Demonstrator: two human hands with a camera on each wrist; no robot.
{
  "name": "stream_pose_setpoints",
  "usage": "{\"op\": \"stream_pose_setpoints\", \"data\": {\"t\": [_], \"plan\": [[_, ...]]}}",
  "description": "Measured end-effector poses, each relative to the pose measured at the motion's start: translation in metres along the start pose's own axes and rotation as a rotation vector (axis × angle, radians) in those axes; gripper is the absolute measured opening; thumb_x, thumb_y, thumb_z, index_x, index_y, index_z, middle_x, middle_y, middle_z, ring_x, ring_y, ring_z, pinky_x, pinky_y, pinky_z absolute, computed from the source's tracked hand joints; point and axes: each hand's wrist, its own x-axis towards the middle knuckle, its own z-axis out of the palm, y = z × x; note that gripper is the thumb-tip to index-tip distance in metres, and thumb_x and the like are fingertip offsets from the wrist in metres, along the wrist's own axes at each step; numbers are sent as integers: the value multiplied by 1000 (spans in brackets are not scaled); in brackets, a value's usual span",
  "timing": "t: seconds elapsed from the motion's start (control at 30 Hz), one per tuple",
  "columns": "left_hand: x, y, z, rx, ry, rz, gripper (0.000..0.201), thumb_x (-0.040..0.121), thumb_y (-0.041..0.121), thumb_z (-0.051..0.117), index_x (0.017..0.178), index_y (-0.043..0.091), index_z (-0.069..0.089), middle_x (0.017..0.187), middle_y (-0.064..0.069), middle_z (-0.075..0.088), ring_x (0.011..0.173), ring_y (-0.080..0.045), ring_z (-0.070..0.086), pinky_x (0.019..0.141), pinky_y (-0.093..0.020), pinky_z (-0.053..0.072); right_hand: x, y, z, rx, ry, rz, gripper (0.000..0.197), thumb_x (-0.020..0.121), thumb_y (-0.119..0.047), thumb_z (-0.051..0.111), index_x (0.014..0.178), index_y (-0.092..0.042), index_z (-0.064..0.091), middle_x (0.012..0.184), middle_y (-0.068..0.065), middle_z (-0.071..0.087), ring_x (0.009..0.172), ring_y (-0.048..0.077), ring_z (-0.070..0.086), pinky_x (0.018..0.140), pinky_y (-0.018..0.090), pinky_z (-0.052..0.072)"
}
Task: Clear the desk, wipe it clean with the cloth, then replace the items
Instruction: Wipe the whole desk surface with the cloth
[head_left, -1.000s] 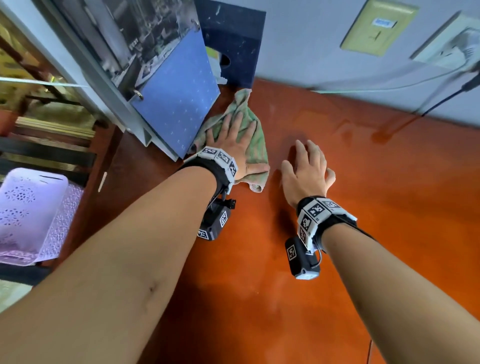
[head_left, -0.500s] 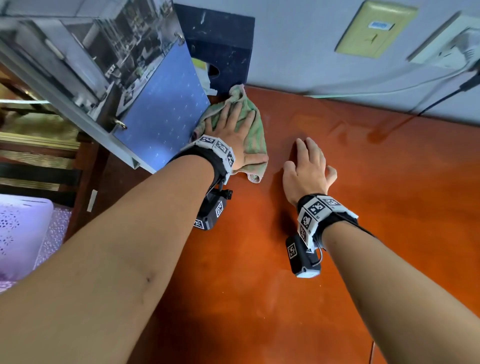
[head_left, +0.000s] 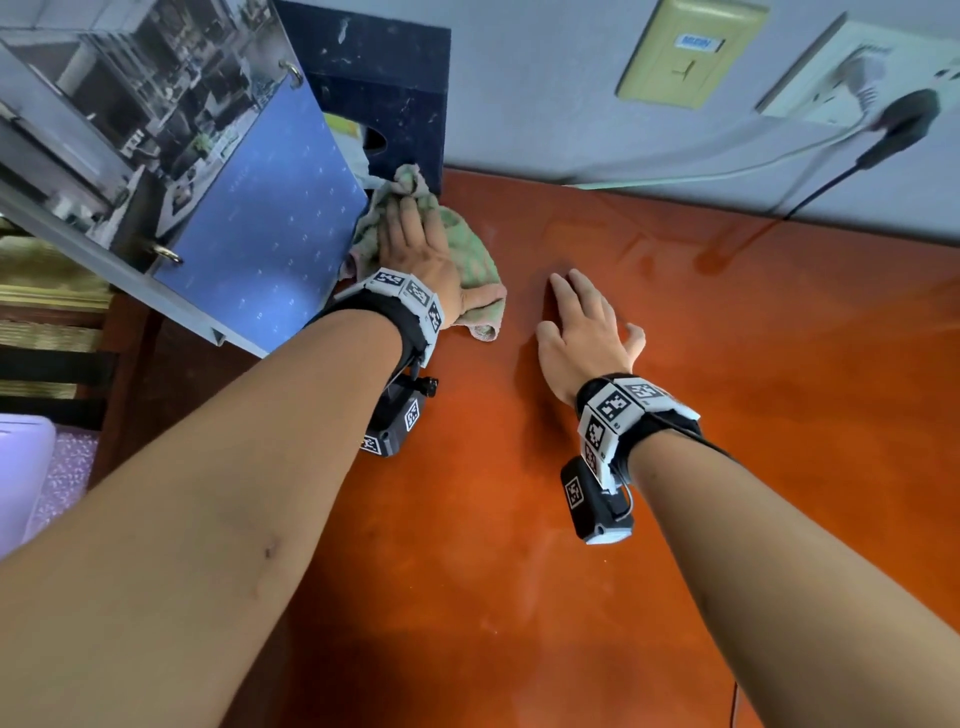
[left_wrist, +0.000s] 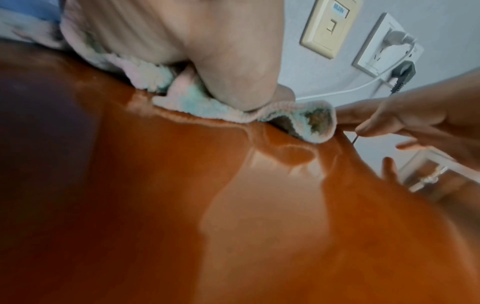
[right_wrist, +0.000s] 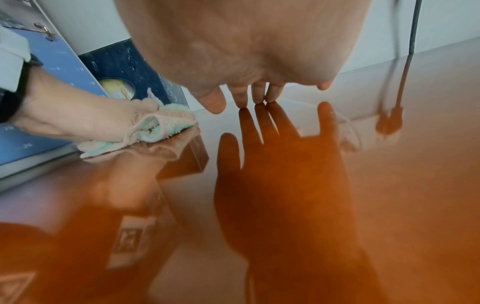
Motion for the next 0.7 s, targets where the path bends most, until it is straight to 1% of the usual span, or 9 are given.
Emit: {"op": "stream_pose_setpoints", "data": {"t": [0.07, 0.1, 0.17, 0.27, 0.33, 0.4, 0.5, 0.6, 0.7], "plan": [[-2, 4, 1, -11, -7, -62, 128, 67, 84, 44, 148, -5, 1, 153, -30, -6, 144, -41, -7, 117, -48, -3, -1, 1, -2, 4, -15, -2, 59, 95, -34, 32, 152, -35, 19, 161, -16, 7, 146, 5, 7, 116, 50, 0], [-2, 6, 1, -20, -6, -77, 127, 69, 83, 44, 148, -5, -1, 152, -32, -9, 143, -42, -10, 116, -49, -5, -2, 0, -2, 9, -20, -3, 59, 95, -34, 32, 152, -35, 19, 161, -16, 6, 146, 5, 7, 116, 50, 0], [-4, 8, 1, -30, -10, -90, 126, 71, 83, 43, 148, -5, -4, 152, -33, -11, 143, -42, -12, 116, -50, -6, -3, 1, -2, 16, -30, -6, 59, 95, -35, 33, 153, -35, 18, 161, -16, 5, 147, 5, 6, 116, 50, 0], [-6, 10, 4, -22, -16, -89, 124, 72, 84, 39, 149, -2, -5, 153, -30, -12, 143, -41, -12, 118, -50, -4, -4, 4, -2, 8, -46, -22, 60, 96, -36, 32, 153, -35, 14, 161, -17, 0, 147, 4, 2, 117, 50, -2], [-10, 14, 5, -4, -26, -49, 121, 73, 84, 35, 149, 0, -6, 154, -28, -14, 143, -40, -13, 117, -50, -4, -5, 8, 0, -30, -61, -42, 61, 97, -39, 30, 154, -35, 9, 161, -17, -5, 147, 3, -3, 117, 50, -4], [-16, 23, 9, 33, -48, 45, 119, 74, 84, 31, 150, 2, -9, 155, -25, -16, 143, -39, -16, 118, -51, -4, -6, 11, 3, -70, -62, -50, 64, 96, -44, 31, 154, -35, 5, 161, -15, -11, 147, 3, -10, 118, 50, -6], [-20, 36, 15, 79, -85, 188, 114, 77, 83, 26, 150, 5, -12, 156, -20, -19, 144, -35, -18, 118, -50, -3, 0, 15, 1, -27, -45, 24, 82, 87, -48, 46, 155, -34, 1, 160, -12, -18, 146, 5, -18, 118, 49, -9], [-15, 39, 17, 97, -106, 243, 111, 78, 82, 26, 150, 8, -14, 156, -16, -22, 143, -33, -21, 118, -50, -6, 12, 19, -11, 3, -56, 65, 96, 80, -48, 58, 154, -34, -2, 160, -12, -21, 145, 8, -22, 116, 53, -12], [-5, 41, 15, 115, -112, 270, 113, 75, 84, 26, 150, 10, -15, 155, -15, -23, 143, -33, -21, 117, -50, -7, 27, 21, -22, 22, -83, 84, 99, 78, -45, 60, 153, -38, -4, 159, -12, -23, 145, 10, -25, 112, 59, -13]]}}
